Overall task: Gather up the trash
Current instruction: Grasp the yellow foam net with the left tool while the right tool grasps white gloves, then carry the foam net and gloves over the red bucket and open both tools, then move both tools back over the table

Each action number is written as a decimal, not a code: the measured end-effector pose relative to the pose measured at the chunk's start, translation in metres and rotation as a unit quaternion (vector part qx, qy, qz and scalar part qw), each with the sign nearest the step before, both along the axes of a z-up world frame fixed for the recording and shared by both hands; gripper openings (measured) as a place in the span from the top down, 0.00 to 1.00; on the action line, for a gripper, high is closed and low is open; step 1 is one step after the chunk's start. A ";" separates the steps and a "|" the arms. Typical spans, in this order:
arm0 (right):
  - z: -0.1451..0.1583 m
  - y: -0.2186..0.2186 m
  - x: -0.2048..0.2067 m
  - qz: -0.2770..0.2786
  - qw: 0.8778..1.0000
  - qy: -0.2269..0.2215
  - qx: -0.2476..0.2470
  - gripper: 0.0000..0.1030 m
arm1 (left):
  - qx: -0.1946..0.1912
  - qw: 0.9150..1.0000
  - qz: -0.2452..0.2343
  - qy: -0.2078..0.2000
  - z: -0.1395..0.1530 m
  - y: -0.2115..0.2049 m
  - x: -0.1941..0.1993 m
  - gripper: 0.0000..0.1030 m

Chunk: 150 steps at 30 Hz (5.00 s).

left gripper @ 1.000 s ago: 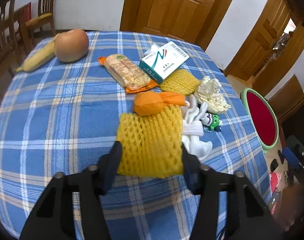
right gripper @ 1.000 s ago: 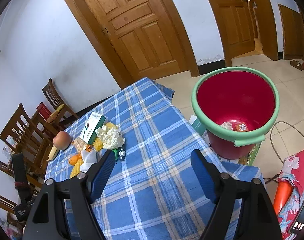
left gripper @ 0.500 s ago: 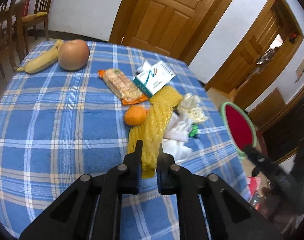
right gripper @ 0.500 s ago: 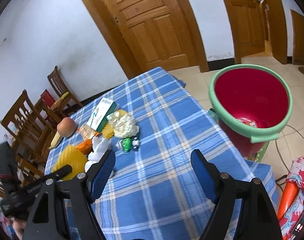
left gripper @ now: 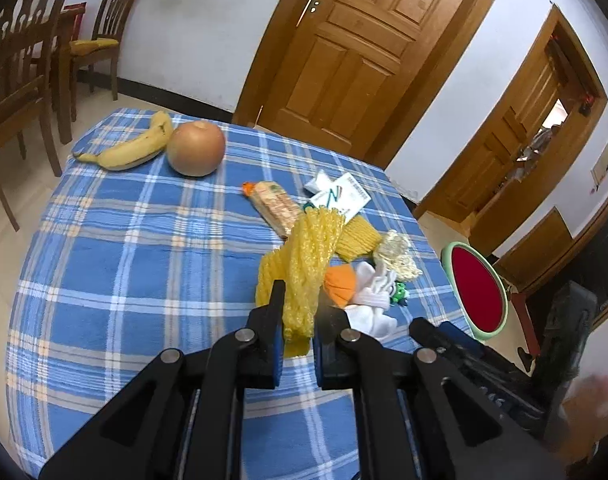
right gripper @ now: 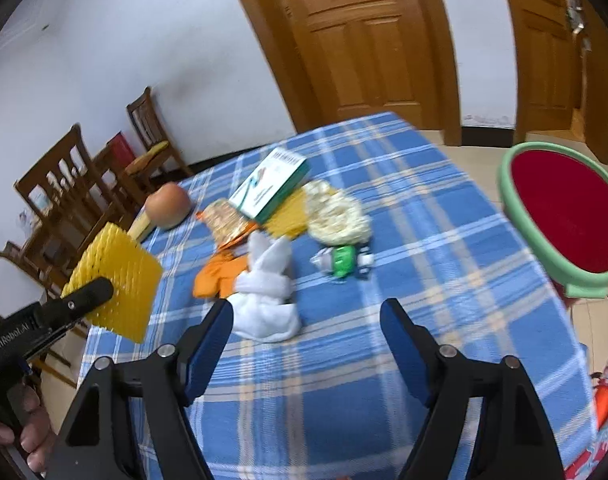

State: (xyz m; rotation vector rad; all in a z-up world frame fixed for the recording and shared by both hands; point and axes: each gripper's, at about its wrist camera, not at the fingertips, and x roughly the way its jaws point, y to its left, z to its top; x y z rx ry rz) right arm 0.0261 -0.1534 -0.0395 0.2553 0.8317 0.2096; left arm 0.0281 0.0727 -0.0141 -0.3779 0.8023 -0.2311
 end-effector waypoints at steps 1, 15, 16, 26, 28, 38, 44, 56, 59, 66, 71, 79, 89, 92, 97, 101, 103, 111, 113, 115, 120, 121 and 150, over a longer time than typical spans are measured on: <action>-0.004 0.005 0.004 0.004 1.000 0.002 -0.002 0.29 | -0.002 1.000 0.000 -0.001 -0.001 0.002 0.001 0.90; -0.035 0.024 0.025 0.044 0.998 0.044 0.028 0.67 | -0.017 1.000 0.005 -0.006 0.000 0.010 0.018 0.90; -0.035 0.024 0.025 0.046 0.998 0.045 0.028 0.69 | -0.017 1.000 0.002 -0.007 0.002 0.008 0.019 0.90; -0.006 -0.004 -0.005 0.028 0.998 0.004 0.048 0.80 | -0.005 0.999 -0.040 -0.015 0.016 -0.036 0.028 0.90; 0.005 -0.016 -0.012 0.017 0.999 -0.014 0.050 0.81 | -0.006 0.999 -0.050 -0.017 0.020 -0.045 0.029 0.90; 0.037 -0.089 -0.031 -0.087 0.993 -0.071 0.046 0.81 | 0.008 0.994 -0.102 -0.037 0.038 -0.103 0.038 0.90; 0.043 -0.133 -0.039 -0.137 0.985 -0.092 0.051 0.81 | 0.015 0.988 -0.146 -0.041 0.047 -0.154 0.047 0.90; 0.030 -0.219 -0.050 -0.228 0.967 -0.090 0.065 0.81 | 0.025 0.973 -0.228 -0.023 0.042 -0.258 0.073 0.90; 0.023 -0.239 -0.049 -0.250 0.962 -0.082 0.068 0.81 | 0.026 0.969 -0.246 -0.015 0.035 -0.281 0.078 0.90; 0.003 -0.272 -0.035 -0.278 0.956 -0.055 0.070 0.80 | 0.028 0.958 -0.284 0.001 0.019 -0.336 0.095 0.90; -0.011 -0.288 -0.022 -0.288 0.954 -0.037 0.073 0.80 | 0.032 0.953 -0.300 0.011 0.007 -0.364 0.108 0.90; -0.022 -0.300 -0.010 -0.295 0.952 -0.022 0.076 0.72 | 0.054 0.955 -0.291 0.027 -0.014 -0.388 0.124 0.56; -0.023 -0.308 -0.013 -0.304 0.949 -0.028 0.080 0.54 | 0.064 0.961 -0.268 0.032 -0.018 -0.384 0.131 0.53; -0.020 -0.307 -0.016 -0.305 0.948 -0.030 0.082 0.50 | 0.066 0.962 -0.263 0.033 -0.016 -0.380 0.128 0.53; -0.015 -0.304 -0.022 -0.308 0.947 -0.033 0.082 0.40 | 0.072 0.964 -0.256 0.026 -0.010 -0.373 0.122 0.48; -0.009 -0.300 -0.026 -0.307 0.948 -0.039 0.080 0.36 | 0.075 0.966 -0.245 0.020 -0.003 -0.361 0.116 0.44; -0.004 -0.298 -0.029 -0.306 0.948 -0.044 0.081 0.34 | 0.081 0.968 -0.239 0.013 0.001 -0.355 0.113 0.41; 0.014 -0.275 -0.035 -0.283 0.955 -0.059 0.069 0.23 | 0.100 0.973 -0.207 -0.001 0.017 -0.321 0.100 0.37; 0.019 -0.267 -0.035 -0.275 0.957 -0.062 0.067 0.22 | 0.103 0.975 -0.198 -0.004 0.022 -0.312 0.096 0.36; 0.023 -0.260 -0.035 -0.266 0.960 -0.063 0.065 0.21 | 0.106 0.977 -0.187 -0.009 0.027 -0.299 0.091 0.35; 0.029 -0.240 -0.037 -0.247 0.965 -0.068 0.062 0.20 | 0.106 0.982 -0.157 -0.013 0.033 -0.265 0.083 0.34; 0.030 -0.235 -0.037 -0.243 0.966 -0.068 0.060 0.19 | 0.106 0.983 -0.152 -0.012 0.033 -0.259 0.082 0.34; 0.029 -0.148 -0.024 -0.171 0.983 -0.043 0.040 0.11 | 0.133 0.989 -0.011 0.062 -0.020 -0.093 0.070 0.34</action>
